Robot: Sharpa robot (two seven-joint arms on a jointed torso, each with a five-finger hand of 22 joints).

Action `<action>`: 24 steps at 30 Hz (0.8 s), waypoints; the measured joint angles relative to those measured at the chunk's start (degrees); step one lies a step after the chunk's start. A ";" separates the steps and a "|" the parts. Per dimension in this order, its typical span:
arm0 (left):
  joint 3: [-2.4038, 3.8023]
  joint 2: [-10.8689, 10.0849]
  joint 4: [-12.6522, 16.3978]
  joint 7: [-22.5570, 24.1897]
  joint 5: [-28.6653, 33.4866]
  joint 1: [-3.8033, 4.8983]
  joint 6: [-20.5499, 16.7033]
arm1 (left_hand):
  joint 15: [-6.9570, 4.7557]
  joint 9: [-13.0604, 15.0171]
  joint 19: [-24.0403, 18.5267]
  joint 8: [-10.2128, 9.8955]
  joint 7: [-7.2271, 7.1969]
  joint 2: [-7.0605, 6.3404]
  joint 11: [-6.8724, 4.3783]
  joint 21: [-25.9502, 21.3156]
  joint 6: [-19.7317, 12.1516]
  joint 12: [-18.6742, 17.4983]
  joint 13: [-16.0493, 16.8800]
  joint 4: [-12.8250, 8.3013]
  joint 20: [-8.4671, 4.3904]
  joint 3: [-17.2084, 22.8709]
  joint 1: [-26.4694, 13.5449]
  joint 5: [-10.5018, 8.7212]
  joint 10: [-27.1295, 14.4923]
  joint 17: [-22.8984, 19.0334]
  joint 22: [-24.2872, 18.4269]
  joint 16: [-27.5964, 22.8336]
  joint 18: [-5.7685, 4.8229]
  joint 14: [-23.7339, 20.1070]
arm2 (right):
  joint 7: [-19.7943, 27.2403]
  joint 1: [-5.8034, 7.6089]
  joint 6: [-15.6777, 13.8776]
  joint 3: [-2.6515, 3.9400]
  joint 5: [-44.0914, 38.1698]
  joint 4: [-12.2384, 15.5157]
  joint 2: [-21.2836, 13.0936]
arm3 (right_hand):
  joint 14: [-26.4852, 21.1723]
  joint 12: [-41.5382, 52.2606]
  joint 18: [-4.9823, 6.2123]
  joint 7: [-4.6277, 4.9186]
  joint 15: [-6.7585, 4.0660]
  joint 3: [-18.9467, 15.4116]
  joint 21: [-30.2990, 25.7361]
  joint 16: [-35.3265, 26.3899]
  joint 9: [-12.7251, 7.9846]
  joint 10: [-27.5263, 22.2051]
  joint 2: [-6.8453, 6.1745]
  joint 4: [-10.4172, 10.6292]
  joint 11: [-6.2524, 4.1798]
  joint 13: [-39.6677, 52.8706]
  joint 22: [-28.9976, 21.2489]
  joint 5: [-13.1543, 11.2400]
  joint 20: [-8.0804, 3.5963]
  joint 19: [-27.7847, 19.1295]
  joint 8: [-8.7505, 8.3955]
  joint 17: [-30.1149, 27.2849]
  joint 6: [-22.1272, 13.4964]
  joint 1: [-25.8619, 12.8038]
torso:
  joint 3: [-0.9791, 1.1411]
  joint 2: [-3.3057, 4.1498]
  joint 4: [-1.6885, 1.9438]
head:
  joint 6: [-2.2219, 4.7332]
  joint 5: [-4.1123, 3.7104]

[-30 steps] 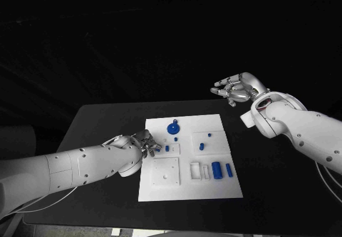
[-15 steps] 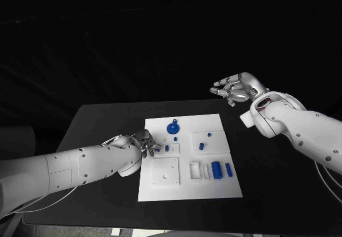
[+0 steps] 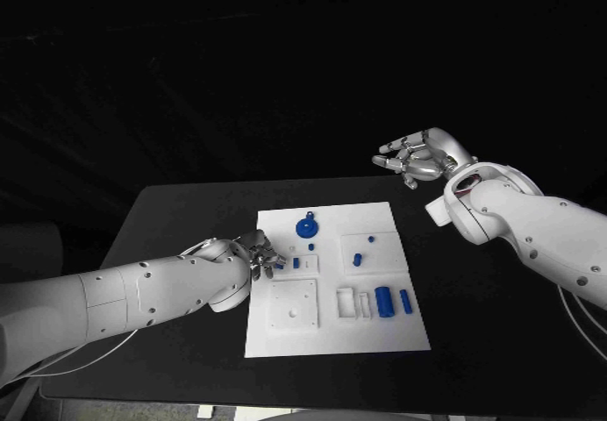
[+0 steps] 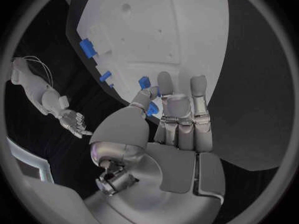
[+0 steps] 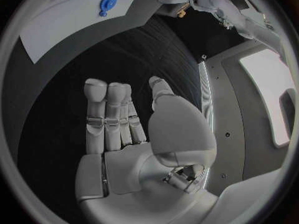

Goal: Assemble the parts on the task board

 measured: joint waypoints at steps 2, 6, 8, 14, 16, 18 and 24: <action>0.02 0.02 -0.06 -0.01 0.00 0.03 0.19 | -0.03 -0.34 0.00 0.00 -0.05 0.00 0.01 0.00 0.06 0.00 0.00 0.14 0.00 -0.54 0.00 -0.26 0.00 0.00 0.00 0.00 0.00 -0.03 | 0.00 0.00 0.01 0.00 0.00 0.00 0.00 | 0.00 0.00 0.00 0.00 0.00 0.00 0.00 0.00 0.00 0.00 0.00 0.00 0.00 0.00 0.00 0.00 0.00 0.00 0.00 0.00 0.00 0.00 | 0.00 0.00 0.00 | -0.03 0.00; 0.04 0.07 -0.18 -0.02 -0.01 0.07 0.52 | -0.14 -0.38 0.00 0.00 -0.12 -0.01 0.01 0.00 0.13 0.00 0.00 0.73 0.00 -1.13 -0.01 -0.48 0.01 0.00 0.00 0.00 0.01 -0.14 | 0.01 0.00 0.02 0.00 0.00 0.00 -0.02 | 0.00 0.00 0.00 0.00 0.00 0.00 0.00 0.00 0.00 0.00 0.00 0.00 0.00 0.00 0.00 0.00 0.00 0.00 0.00 0.00 0.00 0.00 | 0.02 0.00 0.00 | -0.09 -0.03; 0.04 0.10 -0.25 -0.03 -0.01 0.08 0.67 | -0.14 -0.38 0.03 0.00 -0.19 -0.29 0.01 0.00 0.20 0.00 0.00 0.92 -0.03 -1.62 0.23 -0.48 0.01 -0.01 -0.01 0.00 0.00 -0.14 | 0.01 0.00 0.02 0.00 0.00 0.00 -0.03 | 0.00 0.00 0.00 0.00 0.00 0.00 0.00 0.00 0.00 0.00 0.00 0.00 0.00 0.00 0.00 0.00 0.00 0.00 0.00 0.00 0.00 0.00 | 0.02 0.00 0.01 | -0.10 -0.04; 0.05 0.26 -0.53 -0.09 -0.02 0.09 1.03 | -0.14 -0.39 0.21 0.30 -0.80 -1.14 0.08 -0.23 0.81 -0.01 0.00 1.51 -0.21 -2.21 -0.09 -0.82 0.08 -0.01 -0.01 0.00 0.00 -0.15 | 0.01 0.00 0.03 0.00 0.01 0.01 -0.05 | 0.00 0.00 0.00 0.00 0.00 0.00 0.00 0.00 0.00 0.00 0.00 0.00 0.00 0.00 -0.01 0.00 0.00 0.00 0.00 0.00 0.00 0.00 | 0.01 -0.01 0.02 | -0.11 -0.10; 0.05 0.32 -0.62 -0.12 -0.02 0.10 1.11 | -0.15 -0.39 0.21 0.57 -1.00 -1.40 -0.02 -0.46 1.01 -0.01 0.01 1.86 -0.21 -2.56 0.16 -0.82 -0.02 -0.01 -0.01 0.00 0.00 -0.15 | 0.02 0.00 0.03 0.00 0.01 0.01 -0.05 | 0.00 0.00 0.00 0.00 0.00 0.00 0.00 0.00 0.00 0.00 0.00 0.00 0.00 0.00 -0.01 0.00 0.00 0.00 0.00 0.00 0.00 0.00 | 0.01 -0.01 0.02 | -0.09 -0.10; 0.05 0.35 -0.68 -0.16 -0.02 0.10 1.16 | -0.15 -0.39 0.34 0.72 -1.11 -1.66 -0.11 -0.46 1.11 -0.01 0.01 2.48 -0.34 -2.66 0.40 -0.82 -0.11 -0.01 -0.01 0.00 0.00 -0.16 | 0.02 0.00 0.03 0.00 0.01 0.01 -0.05 | 0.00 0.00 0.00 0.00 0.00 0.00 0.00 0.00 0.00 0.00 0.00 0.00 0.00 0.00 -0.01 0.00 0.00 0.00 0.00 0.00 0.00 0.00 | 0.01 -0.01 0.01 | -0.09 -0.12; -0.02 0.42 -0.96 -0.46 -0.03 0.06 1.32 | -0.25 -0.68 0.41 0.55 -2.96 -3.33 -0.35 -0.67 3.16 0.09 0.01 4.36 -0.41 -3.47 0.12 -1.11 -0.35 -0.01 -0.01 0.00 0.00 -0.25 | 0.03 0.00 0.04 0.00 0.01 0.01 -0.08 | 0.00 0.00 -0.01 0.00 0.00 0.00 0.00 0.00 0.00 0.00 0.00 0.00 0.00 0.00 -0.01 0.00 0.00 0.00 0.00 0.00 0.00 0.00 | 0.01 -0.02 0.00 | -0.08 -0.20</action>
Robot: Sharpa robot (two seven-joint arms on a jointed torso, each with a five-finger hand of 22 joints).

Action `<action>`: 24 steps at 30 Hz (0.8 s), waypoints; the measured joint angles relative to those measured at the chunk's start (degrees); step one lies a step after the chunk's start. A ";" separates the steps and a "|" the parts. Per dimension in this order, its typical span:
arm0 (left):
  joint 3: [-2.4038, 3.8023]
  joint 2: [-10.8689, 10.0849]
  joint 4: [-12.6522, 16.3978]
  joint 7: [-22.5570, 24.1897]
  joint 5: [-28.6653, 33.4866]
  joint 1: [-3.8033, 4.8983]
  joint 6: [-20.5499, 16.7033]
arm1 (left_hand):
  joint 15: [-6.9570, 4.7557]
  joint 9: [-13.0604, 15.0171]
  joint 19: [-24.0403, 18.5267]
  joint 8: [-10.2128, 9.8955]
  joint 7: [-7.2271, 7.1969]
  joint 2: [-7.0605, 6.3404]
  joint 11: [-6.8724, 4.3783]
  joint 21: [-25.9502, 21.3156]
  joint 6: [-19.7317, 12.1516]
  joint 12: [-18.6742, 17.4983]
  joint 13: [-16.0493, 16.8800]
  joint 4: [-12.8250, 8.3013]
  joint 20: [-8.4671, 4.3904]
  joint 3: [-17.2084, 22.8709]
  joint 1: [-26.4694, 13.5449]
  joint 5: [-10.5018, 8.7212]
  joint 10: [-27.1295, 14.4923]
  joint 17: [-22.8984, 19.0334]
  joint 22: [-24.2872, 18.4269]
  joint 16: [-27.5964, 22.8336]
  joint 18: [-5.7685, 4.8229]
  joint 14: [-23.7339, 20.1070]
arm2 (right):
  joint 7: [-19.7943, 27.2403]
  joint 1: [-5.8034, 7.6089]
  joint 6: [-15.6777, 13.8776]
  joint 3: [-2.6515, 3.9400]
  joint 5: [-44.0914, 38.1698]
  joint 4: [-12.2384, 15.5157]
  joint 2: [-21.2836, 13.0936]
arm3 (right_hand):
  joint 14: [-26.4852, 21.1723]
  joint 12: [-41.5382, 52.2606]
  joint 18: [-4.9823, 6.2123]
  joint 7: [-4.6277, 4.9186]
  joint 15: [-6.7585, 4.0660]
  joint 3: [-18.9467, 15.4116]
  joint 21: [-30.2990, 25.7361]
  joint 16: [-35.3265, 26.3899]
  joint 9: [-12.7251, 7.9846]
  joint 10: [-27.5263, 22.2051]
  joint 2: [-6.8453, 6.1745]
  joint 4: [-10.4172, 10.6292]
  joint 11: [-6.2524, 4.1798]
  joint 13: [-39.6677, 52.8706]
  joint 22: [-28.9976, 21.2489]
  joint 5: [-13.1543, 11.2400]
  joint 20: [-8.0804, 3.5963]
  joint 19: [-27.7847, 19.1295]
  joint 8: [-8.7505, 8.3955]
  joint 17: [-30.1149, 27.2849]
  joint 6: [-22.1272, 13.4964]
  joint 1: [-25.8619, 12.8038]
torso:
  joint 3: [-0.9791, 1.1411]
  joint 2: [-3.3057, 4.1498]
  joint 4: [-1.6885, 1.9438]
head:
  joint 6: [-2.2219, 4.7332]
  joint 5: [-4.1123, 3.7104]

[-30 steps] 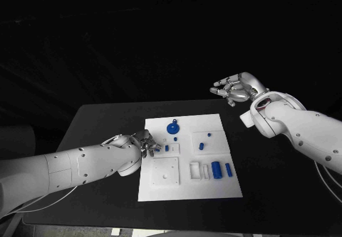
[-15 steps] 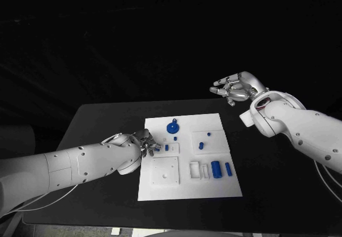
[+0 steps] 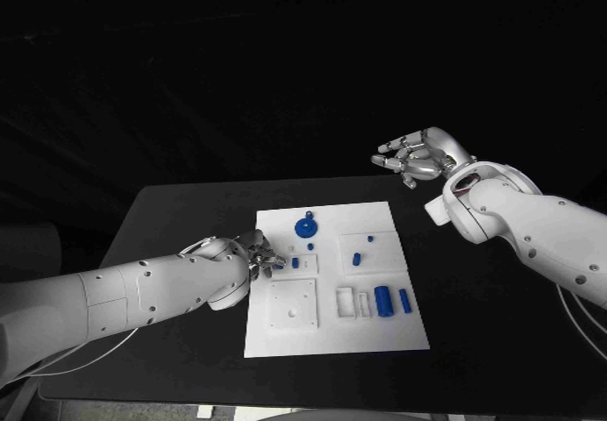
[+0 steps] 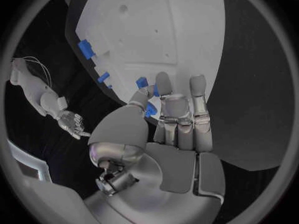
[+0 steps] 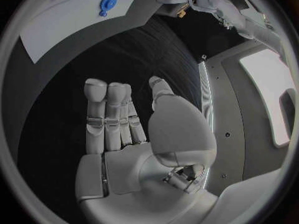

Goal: Assemble the parts on the task board

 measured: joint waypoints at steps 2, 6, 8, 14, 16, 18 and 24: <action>-0.03 0.01 -0.06 -0.12 0.00 -0.04 0.08 | 0.00 0.04 0.00 0.19 -0.60 -0.46 -0.08 -0.22 0.60 0.05 0.00 1.14 0.00 -0.10 0.46 -0.03 -0.08 0.00 0.01 0.00 0.00 0.00 | 0.00 0.00 0.00 0.00 0.00 0.00 -0.02 | 0.00 0.00 0.00 0.00 0.00 0.00 0.00 0.00 0.00 0.00 0.00 0.00 0.00 0.00 0.00 0.00 0.00 0.00 0.00 0.00 0.00 0.00 | -0.01 0.00 0.01 | 0.00 -0.03; -0.08 0.09 -0.14 -0.30 0.00 -0.10 0.28 | 0.00 0.02 0.15 0.24 -1.77 -1.20 -0.08 -0.47 1.80 0.05 0.00 2.65 0.15 -0.05 1.19 -0.03 -0.08 -0.06 0.05 0.00 0.00 0.00 | 0.01 0.00 0.00 0.00 0.00 0.01 -0.05 | 0.00 0.00 0.00 0.00 0.00 0.00 0.00 0.00 0.00 0.00 0.00 0.00 0.00 0.00 0.00 0.02 0.00 0.00 0.00 0.00 0.00 0.00 | -0.01 0.00 0.03 | 0.05 -0.05; -0.09 0.13 -0.23 -0.38 0.01 -0.11 0.38 | 0.00 0.01 0.21 0.25 -2.04 -1.51 -0.08 -0.47 2.26 0.05 0.00 2.90 0.21 0.10 1.20 -0.04 -0.08 -0.08 0.04 0.00 0.01 0.00 | 0.01 0.00 0.00 0.00 0.01 0.01 -0.06 | 0.00 0.00 0.00 0.00 0.00 0.00 0.00 0.00 0.00 0.00 0.00 0.00 0.00 0.00 0.00 0.22 0.00 0.00 0.00 0.00 0.00 0.00 | -0.02 0.01 0.04 | 0.05 -0.05; -0.11 0.29 -0.56 -0.57 0.01 -0.13 0.61 | 0.00 0.08 0.21 0.36 -2.58 -1.74 -0.08 -0.47 2.82 0.05 0.00 3.04 0.21 0.21 0.98 -0.04 -0.08 -0.08 0.04 0.00 0.00 0.00 | 0.01 0.00 0.00 0.00 0.01 0.02 -0.08 | 0.00 0.00 0.00 0.00 0.00 0.00 0.00 0.00 0.00 0.00 0.00 0.00 0.00 0.00 0.00 0.22 0.00 0.00 0.00 0.00 0.00 0.00 | -0.04 0.01 0.03 | 0.08 -0.03; -0.10 0.33 -0.67 -0.61 -0.01 -0.13 0.67 | 0.00 0.12 0.21 0.43 -2.71 -1.73 -0.08 -0.47 3.02 0.05 0.01 3.13 0.21 0.19 0.99 -0.04 -0.07 -0.08 0.04 0.00 0.00 0.01 | 0.01 0.00 0.00 0.00 0.01 0.02 -0.08 | 0.00 0.00 0.00 0.00 0.00 0.00 0.00 0.00 0.00 0.00 0.00 0.00 0.00 0.00 0.00 0.22 0.00 0.00 0.00 0.00 0.00 0.00 | -0.04 0.01 0.02 | 0.10 -0.01; -0.10 0.41 -0.79 -0.64 -0.04 -0.14 0.77 | 0.00 0.35 0.21 0.46 -2.98 -1.72 -0.07 -0.47 3.15 0.05 0.01 3.13 0.21 0.19 1.00 -0.22 -0.07 -0.08 0.03 0.00 0.00 0.01 | 0.01 0.00 0.00 0.00 0.01 0.01 -0.08 | 0.00 0.00 0.00 0.00 0.00 0.00 0.00 0.00 0.00 0.00 0.00 0.00 0.00 0.00 -0.01 0.22 0.00 0.00 0.00 0.00 0.00 0.00 | -0.04 0.01 0.01 | 0.14 0.02; -0.08 0.57 -0.98 -0.65 -0.19 -0.15 0.95 | 0.00 1.50 0.21 1.33 -3.19 -1.65 -0.07 -0.47 2.94 0.05 0.01 3.00 0.21 0.95 1.42 -0.27 -0.07 -0.08 0.03 0.00 0.01 0.01 | 0.02 0.00 0.00 0.00 0.02 -0.01 -0.07 | 0.00 0.00 0.01 0.00 0.00 0.00 0.00 0.00 0.00 0.00 0.00 0.00 0.00 0.00 -0.01 0.22 0.00 0.00 0.00 0.00 0.00 0.00 | -0.04 0.02 0.01 | 0.16 -0.04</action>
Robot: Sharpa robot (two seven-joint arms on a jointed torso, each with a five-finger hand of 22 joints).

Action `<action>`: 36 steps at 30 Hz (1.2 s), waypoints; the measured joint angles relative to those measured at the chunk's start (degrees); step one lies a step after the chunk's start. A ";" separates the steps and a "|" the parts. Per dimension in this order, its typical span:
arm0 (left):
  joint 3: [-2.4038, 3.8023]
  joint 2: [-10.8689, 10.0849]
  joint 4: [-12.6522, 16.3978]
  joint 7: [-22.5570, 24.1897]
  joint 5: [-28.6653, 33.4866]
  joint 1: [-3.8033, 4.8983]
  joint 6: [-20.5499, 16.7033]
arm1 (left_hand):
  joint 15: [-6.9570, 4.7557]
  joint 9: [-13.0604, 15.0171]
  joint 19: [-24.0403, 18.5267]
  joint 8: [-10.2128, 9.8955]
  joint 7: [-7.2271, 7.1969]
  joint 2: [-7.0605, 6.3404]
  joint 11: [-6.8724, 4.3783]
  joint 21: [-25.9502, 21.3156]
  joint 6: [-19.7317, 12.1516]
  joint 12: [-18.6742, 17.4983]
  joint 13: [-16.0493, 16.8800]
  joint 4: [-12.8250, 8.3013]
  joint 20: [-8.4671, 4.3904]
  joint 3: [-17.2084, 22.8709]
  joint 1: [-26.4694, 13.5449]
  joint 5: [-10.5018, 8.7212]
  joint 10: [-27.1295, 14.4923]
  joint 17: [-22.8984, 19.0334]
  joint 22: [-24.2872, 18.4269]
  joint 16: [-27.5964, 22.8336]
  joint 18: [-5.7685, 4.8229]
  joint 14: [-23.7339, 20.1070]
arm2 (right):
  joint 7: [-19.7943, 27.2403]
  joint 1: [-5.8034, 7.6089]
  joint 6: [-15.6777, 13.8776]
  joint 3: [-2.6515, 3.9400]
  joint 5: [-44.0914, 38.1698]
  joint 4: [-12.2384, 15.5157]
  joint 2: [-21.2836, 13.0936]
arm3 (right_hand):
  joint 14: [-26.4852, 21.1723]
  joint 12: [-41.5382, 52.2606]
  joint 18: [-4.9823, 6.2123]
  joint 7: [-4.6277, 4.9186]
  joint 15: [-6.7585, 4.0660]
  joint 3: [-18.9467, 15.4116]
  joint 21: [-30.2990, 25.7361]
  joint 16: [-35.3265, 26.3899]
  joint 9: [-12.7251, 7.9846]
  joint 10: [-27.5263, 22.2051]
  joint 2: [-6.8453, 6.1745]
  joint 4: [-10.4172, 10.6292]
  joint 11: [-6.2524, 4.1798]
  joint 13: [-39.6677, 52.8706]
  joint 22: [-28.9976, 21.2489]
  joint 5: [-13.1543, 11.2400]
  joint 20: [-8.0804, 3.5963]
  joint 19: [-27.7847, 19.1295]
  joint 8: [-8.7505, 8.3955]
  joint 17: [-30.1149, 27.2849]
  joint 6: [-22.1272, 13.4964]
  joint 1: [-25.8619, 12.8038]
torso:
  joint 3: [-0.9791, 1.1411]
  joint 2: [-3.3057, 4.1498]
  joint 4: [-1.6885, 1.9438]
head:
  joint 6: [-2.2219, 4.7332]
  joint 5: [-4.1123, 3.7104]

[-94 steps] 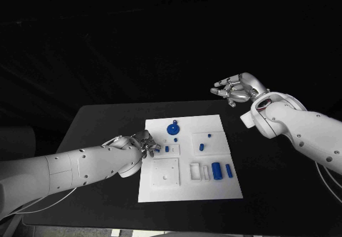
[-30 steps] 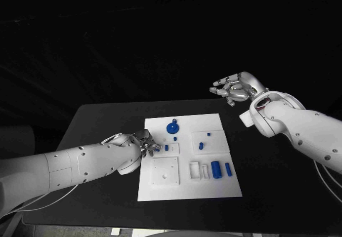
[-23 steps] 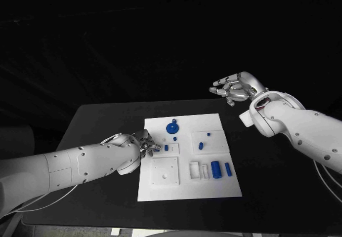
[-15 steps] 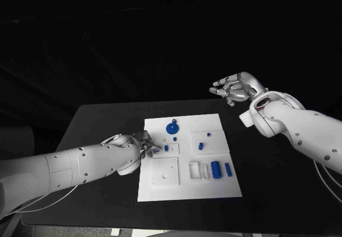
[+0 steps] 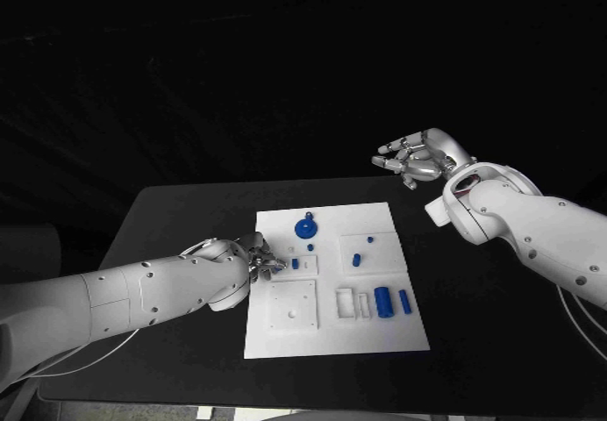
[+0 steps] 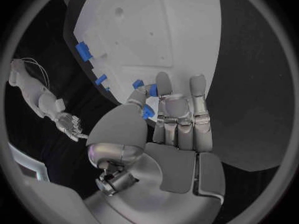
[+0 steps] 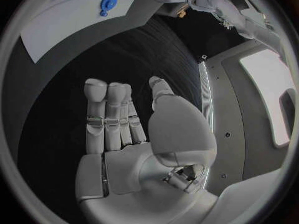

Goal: Assemble the parts on the task board

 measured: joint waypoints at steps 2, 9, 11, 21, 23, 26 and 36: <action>0.00 0.02 -0.02 0.00 -0.06 0.00 0.03 | 0.00 0.50 0.00 0.25 -0.16 0.14 0.00 0.00 -0.16 0.00 0.00 -0.13 0.00 0.13 0.16 0.06 0.00 -0.01 0.00 0.00 0.00 0.00 | 0.00 0.00 0.00 0.00 0.00 0.00 0.00 | 0.00 0.00 0.00 0.00 0.00 0.00 0.00 0.00 0.00 0.00 0.00 0.00 0.00 0.00 0.00 0.00 0.00 0.00 0.00 0.00 0.00 0.00 | 0.01 0.01 0.00 | 0.00 -0.01; 0.04 0.06 -0.06 -0.01 -0.27 0.00 0.24 | 0.00 2.23 0.00 0.52 -0.49 1.16 0.00 0.00 -0.51 0.00 0.04 -0.70 0.00 -0.42 -0.86 0.13 0.00 -0.22 -0.01 0.00 -0.01 0.00 | 0.01 -0.01 0.00 0.00 0.00 -0.01 0.03 | 0.00 0.00 0.00 0.00 0.00 0.00 0.00 0.00 0.00 0.00 0.00 0.00 0.00 0.00 0.00 0.00 0.00 0.00 0.00 0.00 0.00 0.00 | 0.03 0.03 -0.01 | -0.01 -0.04; 0.05 0.09 -0.09 -0.06 -0.31 0.02 0.39 | 0.00 2.33 0.00 0.53 -0.49 1.16 0.00 0.00 -0.51 0.00 0.05 -0.70 0.00 -0.42 -0.86 0.13 0.00 -0.25 -0.01 0.00 0.00 0.00 | 0.01 -0.01 0.00 0.00 0.00 -0.02 0.04 | 0.00 0.00 0.00 0.00 0.00 0.00 0.00 0.00 0.00 0.00 0.00 0.00 0.00 0.00 0.00 0.00 0.00 0.00 0.00 0.00 0.00 0.00 | 0.03 0.03 -0.01 | -0.01 -0.07; 0.09 0.29 -0.45 -0.84 -0.38 0.92 3.89 | 0.14 2.46 -0.22 -0.10 -0.04 1.69 0.21 -0.24 -1.58 -1.38 -0.06 -0.87 0.21 -0.56 -0.33 -0.87 0.21 -0.67 -0.01 -0.22 0.00 -0.45 | 0.01 -0.02 0.02 0.00 0.01 -0.12 0.12 | 0.00 0.00 0.00 0.00 0.00 0.00 0.00 0.00 0.00 0.00 0.00 0.00 0.00 0.00 0.00 0.00 0.00 0.00 0.00 0.00 0.00 0.00 | 0.08 0.01 -0.05 | -0.02 -0.13; 0.09 0.36 -0.52 -1.04 -0.38 1.18 4.80 | 0.09 2.40 -0.22 -0.21 0.13 1.70 0.21 -0.24 -1.75 -1.53 -0.07 -0.88 0.21 -0.56 -0.32 -0.88 0.21 -0.69 -0.01 -0.22 -0.01 -0.50 | 0.01 -0.02 0.02 0.00 0.01 -0.13 0.14 | 0.00 0.00 0.00 0.00 0.00 0.00 0.00 0.00 0.00 0.00 0.00 0.00 0.00 0.00 0.00 0.00 0.00 0.00 0.00 0.00 0.00 0.00 | 0.08 0.00 -0.05 | -0.02 -0.13; 0.07 0.61 -0.80 -1.47 -0.35 1.65 6.64 | 0.09 2.07 -0.22 -0.26 0.12 1.98 0.21 -0.31 -1.79 -1.79 -0.07 -0.88 0.21 -0.56 -0.03 -0.89 0.21 -0.82 -0.01 -0.43 0.00 -0.50 | 0.01 -0.03 0.02 0.00 0.02 -0.16 0.21 | 0.00 0.00 0.00 0.00 0.00 0.00 0.00 0.00 0.00 0.00 0.00 0.00 0.00 0.00 -0.01 0.00 0.00 0.00 0.00 0.00 0.00 0.00 | 0.09 -0.01 -0.02 | 0.05 -0.15; 0.18 1.55 -1.93 -2.68 -0.24 2.57 11.28 | 0.10 1.63 -0.42 -0.71 0.17 1.89 0.21 -0.85 -2.47 -2.84 0.01 -0.89 0.41 -0.55 0.06 -1.10 0.20 -1.33 -0.02 -0.72 0.00 -0.90 | 0.02 -0.04 0.03 0.00 0.03 -0.24 0.41 | 0.00 0.00 0.00 0.00 0.00 0.00 0.00 0.00 0.00 0.00 0.00 0.00 0.00 0.00 -0.01 0.00 0.00 0.00 0.00 0.00 0.00 0.00 | 0.10 0.00 -0.05 | 0.27 -0.16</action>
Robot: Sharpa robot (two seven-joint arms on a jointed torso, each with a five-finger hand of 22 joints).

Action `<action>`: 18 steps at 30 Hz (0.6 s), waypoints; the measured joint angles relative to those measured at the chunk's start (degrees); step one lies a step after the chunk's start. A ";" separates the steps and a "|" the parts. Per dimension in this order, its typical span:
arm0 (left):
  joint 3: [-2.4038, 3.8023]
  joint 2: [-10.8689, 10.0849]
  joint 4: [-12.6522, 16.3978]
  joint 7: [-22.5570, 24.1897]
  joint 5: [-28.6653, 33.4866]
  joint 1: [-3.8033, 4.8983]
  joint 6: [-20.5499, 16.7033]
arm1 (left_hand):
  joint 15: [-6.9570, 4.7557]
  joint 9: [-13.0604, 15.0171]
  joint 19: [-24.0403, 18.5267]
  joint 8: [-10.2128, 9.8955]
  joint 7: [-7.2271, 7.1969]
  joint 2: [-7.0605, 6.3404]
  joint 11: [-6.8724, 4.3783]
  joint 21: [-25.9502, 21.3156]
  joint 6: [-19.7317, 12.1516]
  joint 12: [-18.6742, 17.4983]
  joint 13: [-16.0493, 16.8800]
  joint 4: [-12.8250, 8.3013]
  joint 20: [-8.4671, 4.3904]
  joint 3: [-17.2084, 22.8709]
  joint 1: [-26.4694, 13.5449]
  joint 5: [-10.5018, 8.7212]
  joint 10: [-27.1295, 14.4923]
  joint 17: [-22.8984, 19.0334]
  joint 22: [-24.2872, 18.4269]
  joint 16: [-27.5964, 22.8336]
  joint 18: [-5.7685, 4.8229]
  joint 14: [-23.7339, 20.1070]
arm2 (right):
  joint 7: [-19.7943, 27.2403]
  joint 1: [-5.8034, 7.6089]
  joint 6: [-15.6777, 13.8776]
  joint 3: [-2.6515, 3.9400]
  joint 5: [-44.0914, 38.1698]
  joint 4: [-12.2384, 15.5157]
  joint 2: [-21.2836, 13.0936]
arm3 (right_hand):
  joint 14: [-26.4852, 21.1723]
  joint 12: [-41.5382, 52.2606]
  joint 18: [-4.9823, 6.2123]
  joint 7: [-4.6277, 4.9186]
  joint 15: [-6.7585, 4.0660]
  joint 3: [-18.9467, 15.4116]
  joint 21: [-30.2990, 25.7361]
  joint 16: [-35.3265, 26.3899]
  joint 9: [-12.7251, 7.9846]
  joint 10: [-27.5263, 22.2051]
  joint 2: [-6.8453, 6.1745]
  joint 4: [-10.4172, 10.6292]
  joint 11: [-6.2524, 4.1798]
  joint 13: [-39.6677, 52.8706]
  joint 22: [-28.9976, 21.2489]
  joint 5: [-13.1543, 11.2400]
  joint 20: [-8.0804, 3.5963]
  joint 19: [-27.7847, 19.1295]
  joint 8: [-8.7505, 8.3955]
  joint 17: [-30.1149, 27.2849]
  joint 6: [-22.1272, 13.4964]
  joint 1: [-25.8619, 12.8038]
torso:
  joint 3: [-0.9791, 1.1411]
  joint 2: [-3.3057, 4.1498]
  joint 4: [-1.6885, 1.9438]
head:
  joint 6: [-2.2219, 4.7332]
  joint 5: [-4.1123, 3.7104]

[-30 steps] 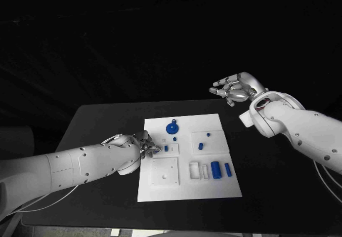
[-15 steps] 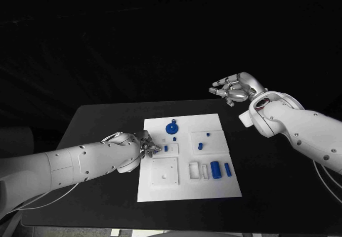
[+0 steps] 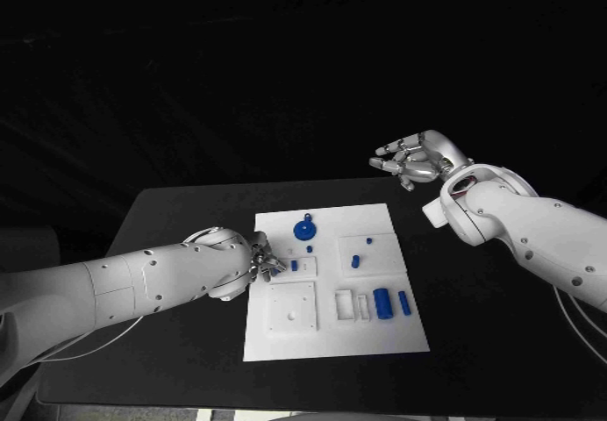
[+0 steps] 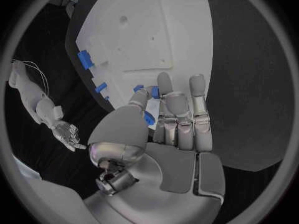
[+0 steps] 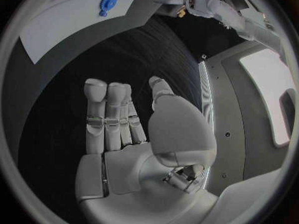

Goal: Assemble the parts on the task board

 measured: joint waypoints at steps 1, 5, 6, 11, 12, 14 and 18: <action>0.01 0.06 -0.07 -0.07 0.00 0.04 0.23 | 0.00 -0.06 0.00 -0.03 -0.04 -0.07 0.00 0.00 -0.09 0.00 0.06 -0.02 0.00 0.02 0.07 0.00 0.00 -0.03 0.00 0.00 0.00 0.00 | 0.00 0.00 0.00 0.00 0.00 0.00 0.01 | 0.00 0.00 0.00 0.00 0.00 0.00 0.00 0.00 0.00 0.00 0.00 0.00 0.00 0.00 0.00 0.00 0.00 0.00 0.00 0.00 0.00 0.00 | 0.00 0.00 -0.01 | 0.03 0.00; 0.02 0.17 -0.19 -0.20 -0.02 0.11 0.49 | 0.00 -0.54 0.00 -0.39 -0.03 -0.36 0.00 0.00 -0.11 0.00 0.27 0.06 0.00 0.12 0.36 -0.01 0.00 -0.18 0.00 0.00 0.00 0.00 | 0.00 -0.01 0.00 0.00 0.01 -0.01 0.02 | 0.00 0.00 0.00 0.00 0.00 0.00 0.00 0.00 0.00 0.00 0.00 0.00 0.00 0.00 0.00 0.00 0.00 0.00 0.00 0.00 0.00 0.00 | 0.01 0.00 0.00 | 0.14 -0.09; 0.02 0.19 -0.21 -0.20 -0.03 0.12 0.49 | 0.00 -0.64 0.00 -0.39 -0.03 -0.43 0.00 0.00 -0.11 0.00 0.31 0.23 0.00 0.23 0.42 -0.01 0.00 -0.21 0.00 0.00 0.00 0.00 | 0.00 -0.01 0.00 0.00 0.01 -0.01 0.02 | 0.00 0.00 0.00 0.00 0.00 0.00 0.00 0.00 0.00 0.00 0.00 0.00 0.00 0.00 0.00 0.00 0.00 0.00 0.00 0.00 0.00 0.00 | 0.01 0.00 0.01 | 0.16 -0.12; -0.01 0.25 -0.26 -0.20 -0.07 0.11 0.36 | 0.00 -1.17 0.00 -0.69 0.06 -0.77 0.00 -0.21 -0.20 0.00 0.44 1.49 0.00 0.01 0.76 -0.01 0.00 -0.34 -0.01 0.00 0.00 0.00 | 0.01 -0.01 0.00 0.00 0.02 0.00 0.02 | 0.00 0.00 0.00 0.00 0.00 0.00 0.00 0.00 0.00 0.00 0.10 0.00 0.00 0.00 0.00 0.00 0.00 0.00 0.00 0.00 0.00 -0.10 | 0.01 0.00 0.04 | 0.35 -0.14; -0.01 0.25 -0.26 -0.20 -0.07 0.11 0.32 | 0.00 -1.19 0.00 -0.89 0.07 -0.77 0.00 -0.26 -0.21 0.00 0.47 1.73 0.00 0.02 0.76 -0.01 0.00 -0.40 -0.01 0.00 0.00 0.00 | 0.01 -0.01 0.00 0.00 0.02 0.00 0.02 | 0.00 0.00 0.00 0.00 0.00 0.00 0.00 0.00 0.00 0.00 0.17 0.00 0.00 0.00 0.00 0.00 0.00 0.00 0.00 0.00 0.00 -0.17 | 0.01 0.00 0.04 | 0.40 -0.15; -0.02 0.25 -0.26 -0.18 -0.08 0.10 0.25 | 0.00 -1.52 0.00 -1.23 0.24 -1.09 0.00 -0.26 -0.38 -0.23 0.50 2.36 0.00 -0.22 1.08 -0.01 0.00 -0.41 -0.01 0.00 0.00 0.00 | 0.01 -0.01 0.00 0.00 0.03 0.00 0.02 | 0.00 0.00 0.00 0.00 0.00 0.00 0.00 0.00 0.00 0.00 0.22 0.00 0.00 0.00 0.00 0.00 0.00 0.00 0.00 0.00 0.00 -0.23 | 0.00 0.00 0.04 | 0.43 -0.16; -0.04 0.20 -0.21 -0.11 -0.10 0.08 0.07 | 0.00 -1.64 0.00 -1.50 0.26 -1.74 0.00 -0.49 -0.40 -0.24 0.63 3.71 0.00 -0.22 1.74 -0.01 0.00 -0.60 -0.01 0.00 0.00 0.00 | 0.01 -0.01 0.00 0.00 0.04 0.00 0.01 | 0.00 0.00 0.00 0.00 0.00 0.00 0.00 0.00 0.00 0.00 0.22 0.00 0.00 0.00 0.00 0.00 0.00 0.00 0.00 0.00 0.00 -0.23 | -0.02 0.00 0.06 | 0.57 -0.16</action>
